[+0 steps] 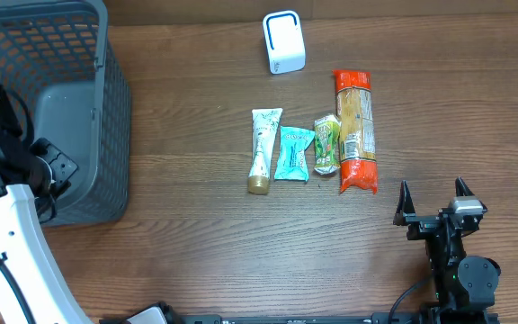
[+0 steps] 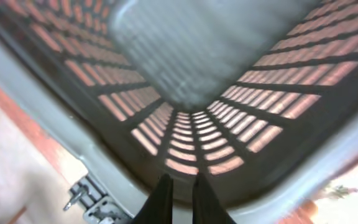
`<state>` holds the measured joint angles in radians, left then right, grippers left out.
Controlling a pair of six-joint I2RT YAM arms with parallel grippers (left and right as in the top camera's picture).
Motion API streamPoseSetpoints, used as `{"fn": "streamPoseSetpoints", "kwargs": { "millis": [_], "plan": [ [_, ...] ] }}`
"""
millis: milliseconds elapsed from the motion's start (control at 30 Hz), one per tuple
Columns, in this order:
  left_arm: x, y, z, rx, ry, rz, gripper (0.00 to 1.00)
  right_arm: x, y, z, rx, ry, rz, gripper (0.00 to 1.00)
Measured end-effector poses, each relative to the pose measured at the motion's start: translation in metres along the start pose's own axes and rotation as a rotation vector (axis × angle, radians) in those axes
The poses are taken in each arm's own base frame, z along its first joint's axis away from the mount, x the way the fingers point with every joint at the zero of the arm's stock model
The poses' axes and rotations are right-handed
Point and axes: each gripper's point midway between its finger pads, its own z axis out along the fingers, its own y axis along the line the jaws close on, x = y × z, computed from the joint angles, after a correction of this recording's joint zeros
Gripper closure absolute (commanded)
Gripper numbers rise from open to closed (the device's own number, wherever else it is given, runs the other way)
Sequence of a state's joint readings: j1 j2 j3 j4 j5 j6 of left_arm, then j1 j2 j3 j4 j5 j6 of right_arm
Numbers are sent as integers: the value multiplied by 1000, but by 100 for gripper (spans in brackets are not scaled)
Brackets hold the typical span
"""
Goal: Scan the item barcode
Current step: 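Return the left gripper to hover over the empty basket, then move the right gripper forward and grasp the pasta pack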
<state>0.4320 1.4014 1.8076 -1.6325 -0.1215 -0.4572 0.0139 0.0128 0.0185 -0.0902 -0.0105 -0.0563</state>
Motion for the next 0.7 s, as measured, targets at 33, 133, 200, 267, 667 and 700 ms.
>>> {"fn": "streamPoseSetpoints", "kwargs": {
  "millis": [33,133,200,267,667,700],
  "plan": [
    [-3,-5,-8,33,-16,11,92,0,0,0,0,0,0,0],
    [-13,-21,-44,163,-93,35,78,0,0,0,0,0,0,0],
    [-19,-35,-71,272,-154,40,67,0,0,0,0,0,0,0],
    [-18,-50,-97,393,-191,60,59,0,0,0,0,0,0,0],
    [5,-99,-128,646,-160,262,0,0,0,0,0,0,0,0],
    [0,-96,-122,605,-172,256,0,0,0,0,0,-1,0,0]
  ]
}}
